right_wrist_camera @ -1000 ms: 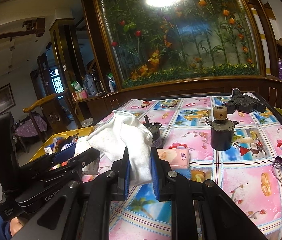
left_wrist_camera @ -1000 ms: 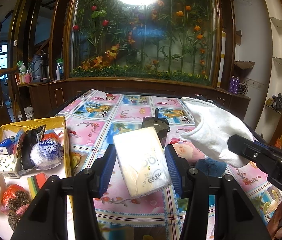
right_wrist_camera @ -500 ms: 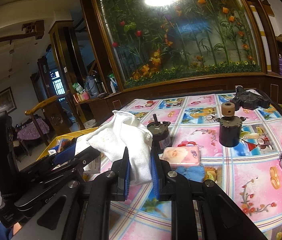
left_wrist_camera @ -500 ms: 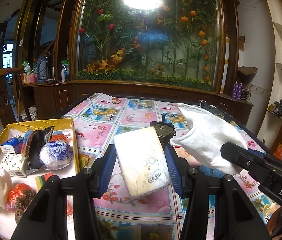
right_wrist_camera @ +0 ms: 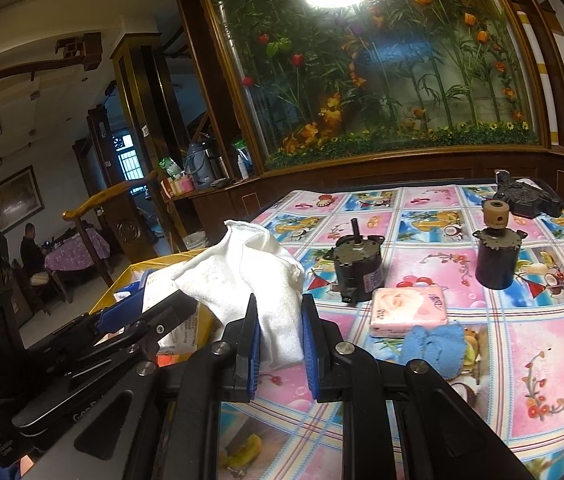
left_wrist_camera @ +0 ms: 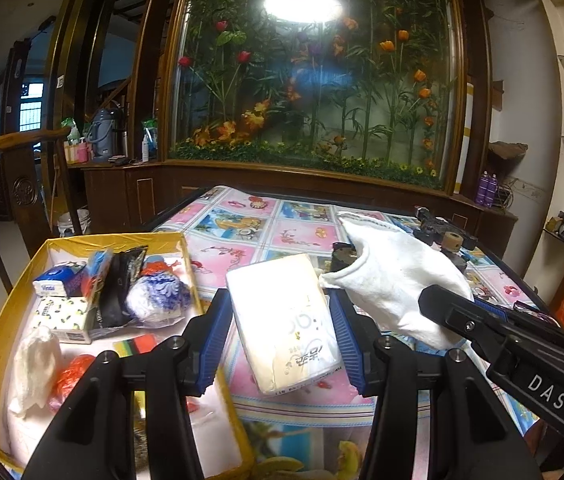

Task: Organize soft objects
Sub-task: 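Lower the tissue pack and cloth into the box and open both tools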

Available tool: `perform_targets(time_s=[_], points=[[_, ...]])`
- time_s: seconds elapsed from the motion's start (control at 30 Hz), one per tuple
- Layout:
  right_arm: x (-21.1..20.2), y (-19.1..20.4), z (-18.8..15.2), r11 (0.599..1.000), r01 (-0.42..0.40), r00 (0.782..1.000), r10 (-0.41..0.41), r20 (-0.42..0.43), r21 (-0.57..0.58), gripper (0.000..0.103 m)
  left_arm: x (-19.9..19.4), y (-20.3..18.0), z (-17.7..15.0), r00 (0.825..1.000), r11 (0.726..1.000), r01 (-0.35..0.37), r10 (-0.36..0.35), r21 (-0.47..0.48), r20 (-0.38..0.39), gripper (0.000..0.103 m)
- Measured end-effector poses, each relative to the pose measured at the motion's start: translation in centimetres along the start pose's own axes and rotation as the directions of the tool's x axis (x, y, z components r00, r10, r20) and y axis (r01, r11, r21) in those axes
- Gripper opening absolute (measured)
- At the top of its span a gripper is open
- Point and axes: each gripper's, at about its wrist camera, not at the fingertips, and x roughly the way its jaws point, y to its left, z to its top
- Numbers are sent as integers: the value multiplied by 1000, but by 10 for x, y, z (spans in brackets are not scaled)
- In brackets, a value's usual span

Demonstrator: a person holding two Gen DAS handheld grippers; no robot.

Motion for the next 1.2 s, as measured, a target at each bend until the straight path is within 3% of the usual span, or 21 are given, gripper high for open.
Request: perform_targets(time_s=[0.6,0.93,1.2], points=[[50,70,-2,989,-136,988,132,-82,-52,20,-25,90,3,990,982,-138,136,-126,-19,50],[83,110,-2,978,-189,974,174,-147,-91,22,-22,133,-2,973,959,-227,216,-172,-79,50],[108,127,-3,977,-181,967,156,-203,-116,22,-13,155,-7,965,947,-243,213,-208,-154,50]])
